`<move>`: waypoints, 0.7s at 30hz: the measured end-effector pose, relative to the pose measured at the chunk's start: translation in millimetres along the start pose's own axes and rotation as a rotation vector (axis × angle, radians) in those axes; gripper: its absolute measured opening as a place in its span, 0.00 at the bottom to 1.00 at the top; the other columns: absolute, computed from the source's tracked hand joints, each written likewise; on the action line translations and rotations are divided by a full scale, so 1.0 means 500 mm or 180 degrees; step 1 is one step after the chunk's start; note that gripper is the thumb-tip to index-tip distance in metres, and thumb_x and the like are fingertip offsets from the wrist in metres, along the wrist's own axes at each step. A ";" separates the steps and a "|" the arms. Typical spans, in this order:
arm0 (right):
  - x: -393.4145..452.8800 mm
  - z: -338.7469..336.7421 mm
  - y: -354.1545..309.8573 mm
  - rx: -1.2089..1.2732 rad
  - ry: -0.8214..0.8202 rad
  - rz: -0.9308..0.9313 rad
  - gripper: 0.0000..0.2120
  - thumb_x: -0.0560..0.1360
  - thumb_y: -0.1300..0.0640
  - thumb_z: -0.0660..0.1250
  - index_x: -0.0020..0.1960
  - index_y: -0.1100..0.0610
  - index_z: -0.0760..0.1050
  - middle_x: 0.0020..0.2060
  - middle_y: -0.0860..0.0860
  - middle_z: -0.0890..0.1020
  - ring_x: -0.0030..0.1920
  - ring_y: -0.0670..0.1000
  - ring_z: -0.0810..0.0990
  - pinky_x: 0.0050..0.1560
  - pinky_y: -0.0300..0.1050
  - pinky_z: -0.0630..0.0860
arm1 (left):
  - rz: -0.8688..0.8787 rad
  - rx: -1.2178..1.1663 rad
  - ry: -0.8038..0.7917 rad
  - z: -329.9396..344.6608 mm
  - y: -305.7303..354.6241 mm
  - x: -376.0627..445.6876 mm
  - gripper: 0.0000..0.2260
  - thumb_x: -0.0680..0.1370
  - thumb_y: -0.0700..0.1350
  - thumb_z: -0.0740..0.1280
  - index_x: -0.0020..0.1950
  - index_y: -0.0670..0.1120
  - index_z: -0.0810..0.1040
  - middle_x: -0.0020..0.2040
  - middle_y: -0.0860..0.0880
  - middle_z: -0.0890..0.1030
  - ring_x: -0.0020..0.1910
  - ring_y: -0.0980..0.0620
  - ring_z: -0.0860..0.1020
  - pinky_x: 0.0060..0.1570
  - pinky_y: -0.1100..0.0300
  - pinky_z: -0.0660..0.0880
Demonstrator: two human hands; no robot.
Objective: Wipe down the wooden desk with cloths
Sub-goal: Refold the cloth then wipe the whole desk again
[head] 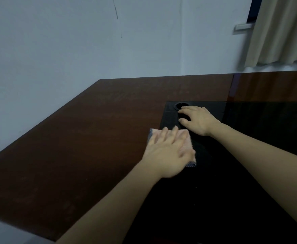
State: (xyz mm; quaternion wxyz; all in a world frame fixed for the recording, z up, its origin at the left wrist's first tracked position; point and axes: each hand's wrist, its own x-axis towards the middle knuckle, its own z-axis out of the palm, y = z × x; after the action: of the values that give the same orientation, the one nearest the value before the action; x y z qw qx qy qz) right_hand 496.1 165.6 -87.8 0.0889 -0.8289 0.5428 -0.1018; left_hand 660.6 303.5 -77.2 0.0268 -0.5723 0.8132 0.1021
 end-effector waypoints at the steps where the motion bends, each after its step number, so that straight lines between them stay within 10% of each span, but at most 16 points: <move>1: 0.000 -0.001 0.000 -0.0003 -0.0005 0.0002 0.24 0.83 0.44 0.56 0.78 0.49 0.65 0.80 0.49 0.62 0.79 0.54 0.58 0.77 0.62 0.52 | 0.0191 0.0031 0.0012 0.007 0.008 -0.021 0.30 0.84 0.65 0.46 0.83 0.58 0.41 0.83 0.54 0.40 0.82 0.49 0.39 0.78 0.47 0.38; 6: -0.002 0.000 0.001 -0.0009 -0.0042 -0.0002 0.25 0.84 0.43 0.55 0.78 0.49 0.65 0.80 0.49 0.61 0.80 0.55 0.57 0.77 0.62 0.51 | 0.0766 0.0136 0.0000 0.024 -0.024 -0.116 0.30 0.83 0.67 0.46 0.81 0.63 0.38 0.82 0.60 0.37 0.80 0.58 0.35 0.78 0.54 0.36; 13: -0.003 -0.003 0.000 0.0019 -0.0024 -0.0007 0.25 0.84 0.43 0.55 0.78 0.49 0.65 0.80 0.49 0.61 0.80 0.55 0.57 0.77 0.62 0.50 | -0.0165 0.0192 -0.0103 -0.020 -0.130 -0.083 0.34 0.73 0.72 0.35 0.78 0.66 0.34 0.80 0.61 0.36 0.80 0.55 0.37 0.79 0.52 0.38; 21: -0.004 -0.011 -0.001 0.0241 0.0098 -0.0050 0.23 0.83 0.45 0.58 0.75 0.51 0.69 0.79 0.50 0.64 0.78 0.55 0.62 0.77 0.63 0.53 | -0.0407 -0.0001 -0.0007 -0.025 -0.045 0.021 0.30 0.83 0.66 0.44 0.83 0.59 0.41 0.83 0.54 0.40 0.82 0.49 0.39 0.78 0.46 0.39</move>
State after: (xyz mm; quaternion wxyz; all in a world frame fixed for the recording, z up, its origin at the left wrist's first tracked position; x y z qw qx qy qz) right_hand 494.3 167.2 -82.8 0.1110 -0.8275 0.5333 -0.1357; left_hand 678.8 283.9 -69.8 0.0340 -0.6231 0.7749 0.1009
